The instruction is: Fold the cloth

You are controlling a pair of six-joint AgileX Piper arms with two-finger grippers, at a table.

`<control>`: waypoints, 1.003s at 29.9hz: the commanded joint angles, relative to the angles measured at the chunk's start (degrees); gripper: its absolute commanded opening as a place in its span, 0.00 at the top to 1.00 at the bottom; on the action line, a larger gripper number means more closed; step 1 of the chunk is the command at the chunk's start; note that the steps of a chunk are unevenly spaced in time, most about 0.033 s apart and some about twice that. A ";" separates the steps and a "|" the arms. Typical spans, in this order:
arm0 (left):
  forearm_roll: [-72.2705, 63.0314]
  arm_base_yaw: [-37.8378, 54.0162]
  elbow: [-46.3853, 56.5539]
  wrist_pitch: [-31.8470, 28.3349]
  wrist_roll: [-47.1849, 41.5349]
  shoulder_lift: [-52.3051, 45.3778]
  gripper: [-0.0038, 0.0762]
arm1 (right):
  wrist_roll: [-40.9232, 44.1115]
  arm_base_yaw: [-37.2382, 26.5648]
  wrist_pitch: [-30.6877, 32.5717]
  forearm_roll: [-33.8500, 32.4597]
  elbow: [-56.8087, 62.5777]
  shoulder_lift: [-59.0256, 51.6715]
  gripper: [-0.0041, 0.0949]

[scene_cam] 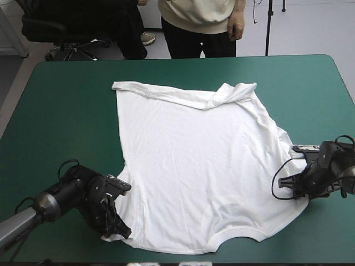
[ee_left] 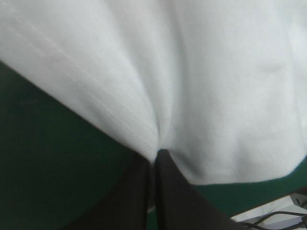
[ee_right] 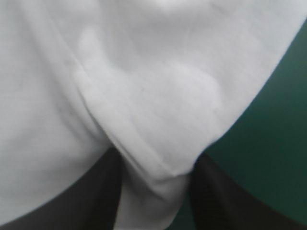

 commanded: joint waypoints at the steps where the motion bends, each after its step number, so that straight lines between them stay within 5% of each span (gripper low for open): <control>1: -4.08 -0.81 0.74 -15.17 -0.27 1.00 0.97 | -4.48 -0.34 -0.03 4.71 -0.69 -0.33 0.88; 2: -4.08 -0.81 0.74 -15.41 -0.27 0.83 0.97 | -5.83 -0.34 -0.03 5.76 -0.69 -0.33 0.98; 12: 0.66 -0.81 -6.25 -15.51 -3.65 -8.56 0.97 | -18.98 -0.13 4.46 22.33 -4.97 -9.75 0.98; 20: 14.23 -0.71 -28.17 -6.54 -6.26 -14.65 0.97 | -23.91 -0.13 6.12 31.83 -21.03 -21.59 0.98; 30: 22.20 -0.71 -56.05 -1.48 -3.37 -14.75 0.97 | -28.81 -0.13 7.75 42.08 -48.43 -22.11 0.98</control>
